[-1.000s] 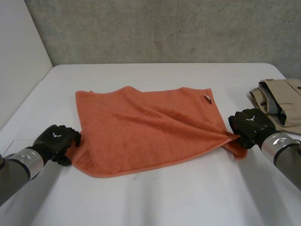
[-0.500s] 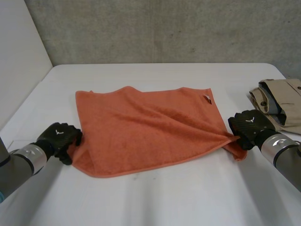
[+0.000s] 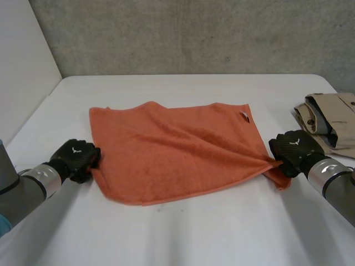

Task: Fold the laundry.

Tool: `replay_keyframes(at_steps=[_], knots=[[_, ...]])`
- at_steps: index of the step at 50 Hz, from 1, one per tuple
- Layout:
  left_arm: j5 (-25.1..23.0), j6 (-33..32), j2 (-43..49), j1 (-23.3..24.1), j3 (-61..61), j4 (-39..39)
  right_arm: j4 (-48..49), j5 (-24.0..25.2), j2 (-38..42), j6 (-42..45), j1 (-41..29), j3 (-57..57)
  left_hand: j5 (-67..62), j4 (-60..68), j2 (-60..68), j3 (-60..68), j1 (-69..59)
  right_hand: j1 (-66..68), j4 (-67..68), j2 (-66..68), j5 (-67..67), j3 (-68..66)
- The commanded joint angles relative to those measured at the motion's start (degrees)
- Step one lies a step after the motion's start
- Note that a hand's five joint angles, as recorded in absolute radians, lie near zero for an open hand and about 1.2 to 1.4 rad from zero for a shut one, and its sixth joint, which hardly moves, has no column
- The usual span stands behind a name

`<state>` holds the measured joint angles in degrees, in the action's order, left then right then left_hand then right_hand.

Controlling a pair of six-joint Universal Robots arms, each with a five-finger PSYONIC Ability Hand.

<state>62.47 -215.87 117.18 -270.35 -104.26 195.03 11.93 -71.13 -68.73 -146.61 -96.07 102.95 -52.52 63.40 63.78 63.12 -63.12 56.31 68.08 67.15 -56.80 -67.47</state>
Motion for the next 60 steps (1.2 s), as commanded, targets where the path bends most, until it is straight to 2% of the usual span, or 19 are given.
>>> replay_keyframes(at_steps=[1, 6, 9, 12, 16, 17, 21, 23, 29, 36, 39, 47, 48, 54, 60], knots=[[4.05, 0.01, -2.12, 0.09, 0.11, -0.44, -0.15, 0.02, -0.17, 0.28, 0.09, -0.12, -17.48, 16.60, 16.22, 16.88, -16.88, 23.69, 11.92, 12.85, -13.20, -12.53], [11.53, -0.07, -10.20, 0.27, -2.52, -1.14, -1.55, -0.42, -0.87, 1.24, 0.26, -1.09, -17.48, 16.60, 16.22, 16.88, -16.88, 23.69, 11.92, 12.85, -13.20, -12.53], [15.04, -0.60, -16.68, 0.35, -5.85, -2.80, -7.41, -0.42, -3.93, 5.35, -0.08, -2.13, -17.48, 16.60, 16.22, 16.88, -16.88, 23.69, 11.92, 12.85, -13.20, -12.53], [16.46, -1.91, -22.85, 0.09, -8.15, -5.97, -16.10, -0.33, -9.03, 11.58, 0.09, -3.37, -17.48, 16.60, 16.22, 16.88, -16.88, 23.69, 11.92, 12.85, -13.20, -12.53], [17.60, -5.43, -31.29, -0.17, -11.31, -14.66, -27.35, -1.20, -13.60, 19.23, -0.08, -4.42, -17.48, 16.60, 16.22, 16.88, -16.88, 23.69, 11.92, 12.85, -13.20, -12.53], [17.78, -7.44, -34.01, -0.17, -12.45, -19.03, -29.66, -1.21, -14.49, 20.74, -0.17, -4.60, -17.48, 16.60, 16.22, 16.88, -16.88, 23.69, 11.92, 12.85, -13.20, -12.53], [18.22, -11.66, -38.77, 0.09, -14.91, -28.09, -39.07, -1.47, -19.41, 27.07, 0.18, -4.78, -17.48, 16.60, 16.22, 16.88, -16.88, 23.69, 11.92, 12.85, -13.20, -12.53], [18.04, -12.38, -39.57, 0.35, -15.62, -29.88, -41.45, -1.03, -20.91, 28.84, 0.18, -4.87, -17.48, 16.60, 16.22, 16.88, -16.88, 23.69, 11.92, 12.85, -13.20, -12.53], [17.78, -11.94, -38.17, 1.32, -15.89, -25.59, -38.75, -0.68, -19.17, 26.12, -0.88, -4.34, -17.48, 16.60, 16.22, 16.88, -16.88, 23.69, 11.92, 12.85, -13.20, -12.53], [18.30, -10.45, -26.68, 1.67, -13.00, -12.86, -29.70, -1.29, -5.29, 22.43, -3.07, -5.48, -17.48, 16.60, 16.22, 16.88, -16.88, 23.69, 11.92, 12.85, -13.20, -12.53], [18.31, -8.87, -22.80, 2.64, -10.80, -11.34, -28.98, -1.21, -2.99, 21.20, -3.16, -6.62, -17.48, 16.60, 16.22, 16.88, -16.88, 23.69, 11.92, 12.85, -13.20, -12.53], [19.18, -2.19, -14.79, 3.96, -4.64, -11.25, -29.33, -0.59, 3.17, 9.69, -2.55, -12.16, -17.48, 16.60, 16.22, 16.88, -16.88, 23.69, 11.92, 12.85, -13.20, -12.53], [19.45, -2.01, -14.44, 4.04, -4.20, -11.08, -29.59, -0.50, 3.17, 7.94, -2.37, -12.95, -17.48, 16.60, 16.22, 16.88, -16.88, 16.59, 4.82, 5.75, -6.10, -5.43], [19.80, -1.83, -13.82, 4.22, -2.97, -10.90, -32.75, 1.25, 3.61, 5.81, -0.53, -14.36, -17.48, 16.60, 16.22, 16.88, -16.88, -2.30, -14.07, -13.14, 12.79, 13.46], [19.80, -1.92, -12.68, 4.31, -2.35, -10.81, -38.21, 4.59, 3.96, 6.43, -0.17, -14.10, -17.48, 16.60, 16.22, 16.88, -16.88, -6.36, -18.13, -17.20, 16.85, 17.52]])
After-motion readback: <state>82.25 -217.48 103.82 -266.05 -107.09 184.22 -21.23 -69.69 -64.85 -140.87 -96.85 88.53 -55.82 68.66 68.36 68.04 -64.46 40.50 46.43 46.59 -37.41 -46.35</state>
